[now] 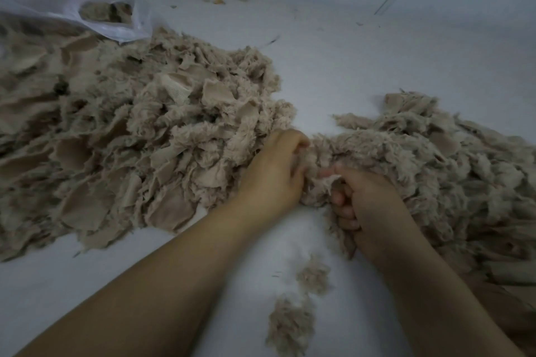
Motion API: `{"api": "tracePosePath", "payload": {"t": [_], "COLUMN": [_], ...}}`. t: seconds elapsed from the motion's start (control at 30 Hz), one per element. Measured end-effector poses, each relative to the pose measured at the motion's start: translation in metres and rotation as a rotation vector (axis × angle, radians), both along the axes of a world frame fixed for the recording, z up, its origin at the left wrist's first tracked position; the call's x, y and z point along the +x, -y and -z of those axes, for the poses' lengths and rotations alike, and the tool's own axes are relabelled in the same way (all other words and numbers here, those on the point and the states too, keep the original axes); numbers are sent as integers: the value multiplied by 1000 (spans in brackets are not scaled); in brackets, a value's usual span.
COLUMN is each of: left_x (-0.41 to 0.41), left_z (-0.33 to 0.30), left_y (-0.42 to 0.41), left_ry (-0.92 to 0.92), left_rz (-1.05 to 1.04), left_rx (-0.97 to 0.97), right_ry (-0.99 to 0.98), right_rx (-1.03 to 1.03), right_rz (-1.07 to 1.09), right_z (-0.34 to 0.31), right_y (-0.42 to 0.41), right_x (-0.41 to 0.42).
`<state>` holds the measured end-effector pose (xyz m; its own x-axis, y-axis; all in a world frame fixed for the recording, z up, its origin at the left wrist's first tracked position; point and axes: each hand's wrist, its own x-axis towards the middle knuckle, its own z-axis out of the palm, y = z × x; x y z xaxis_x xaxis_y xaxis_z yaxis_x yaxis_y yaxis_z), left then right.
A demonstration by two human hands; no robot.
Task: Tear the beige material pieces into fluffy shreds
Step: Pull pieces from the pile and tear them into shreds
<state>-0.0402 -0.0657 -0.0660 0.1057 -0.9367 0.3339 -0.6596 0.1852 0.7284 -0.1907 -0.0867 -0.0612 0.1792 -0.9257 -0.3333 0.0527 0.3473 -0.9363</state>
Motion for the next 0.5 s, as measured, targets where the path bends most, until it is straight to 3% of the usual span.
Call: {"api": "tracePosePath", "payload": {"t": [0.07,0.13,0.3,0.5], "left_x": [-2,-3,-1,0], "left_z": [1,0,0,1], "left_y": [7,9,6,1], "left_ry": [365,471,317,112], "left_rz": [-3,25,4,24], "left_rx": [68,110,66,-60], "right_ry": [-12,-8,-92,-102], "right_rx": [-10,-9,-67,-71], "right_rz": [-4,0,-125,-114], "right_z": [-1,-1,-2,-4], "right_y": [-2,-2,-5,-6], "right_x": [2,3,4,1]}}
